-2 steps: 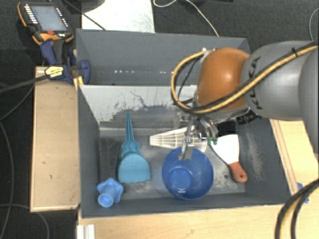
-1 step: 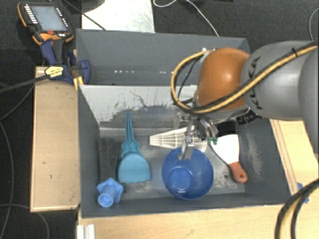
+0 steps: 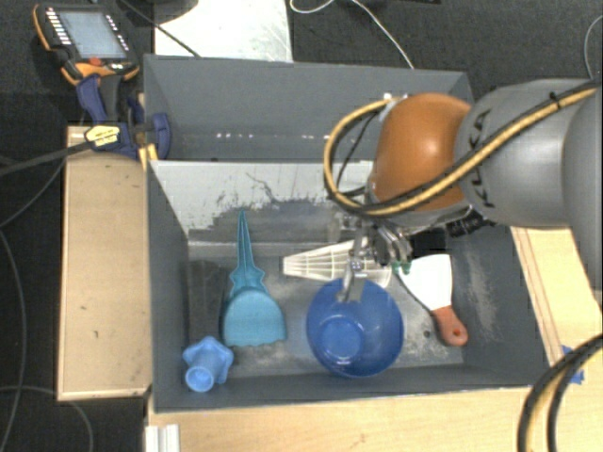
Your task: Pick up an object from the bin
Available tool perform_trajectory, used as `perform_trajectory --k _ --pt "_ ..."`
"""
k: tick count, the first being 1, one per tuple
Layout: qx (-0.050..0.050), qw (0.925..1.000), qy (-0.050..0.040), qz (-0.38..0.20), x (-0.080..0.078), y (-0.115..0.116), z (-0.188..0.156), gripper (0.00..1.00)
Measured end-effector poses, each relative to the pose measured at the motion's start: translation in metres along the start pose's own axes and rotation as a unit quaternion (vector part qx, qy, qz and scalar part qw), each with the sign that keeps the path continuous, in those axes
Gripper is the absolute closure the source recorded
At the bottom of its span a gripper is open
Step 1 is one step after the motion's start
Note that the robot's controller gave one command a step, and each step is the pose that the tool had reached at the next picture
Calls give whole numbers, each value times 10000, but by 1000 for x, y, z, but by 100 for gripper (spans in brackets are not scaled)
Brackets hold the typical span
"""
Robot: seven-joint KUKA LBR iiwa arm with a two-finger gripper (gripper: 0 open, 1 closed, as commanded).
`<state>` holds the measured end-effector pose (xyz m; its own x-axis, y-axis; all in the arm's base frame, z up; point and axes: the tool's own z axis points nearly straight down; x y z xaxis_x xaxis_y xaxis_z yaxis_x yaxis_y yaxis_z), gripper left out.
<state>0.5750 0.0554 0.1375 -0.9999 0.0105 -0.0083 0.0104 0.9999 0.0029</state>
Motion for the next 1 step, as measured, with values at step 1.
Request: perform_trajectory --k 1 --pt "11 10000 24 62 20 -30 24 0"
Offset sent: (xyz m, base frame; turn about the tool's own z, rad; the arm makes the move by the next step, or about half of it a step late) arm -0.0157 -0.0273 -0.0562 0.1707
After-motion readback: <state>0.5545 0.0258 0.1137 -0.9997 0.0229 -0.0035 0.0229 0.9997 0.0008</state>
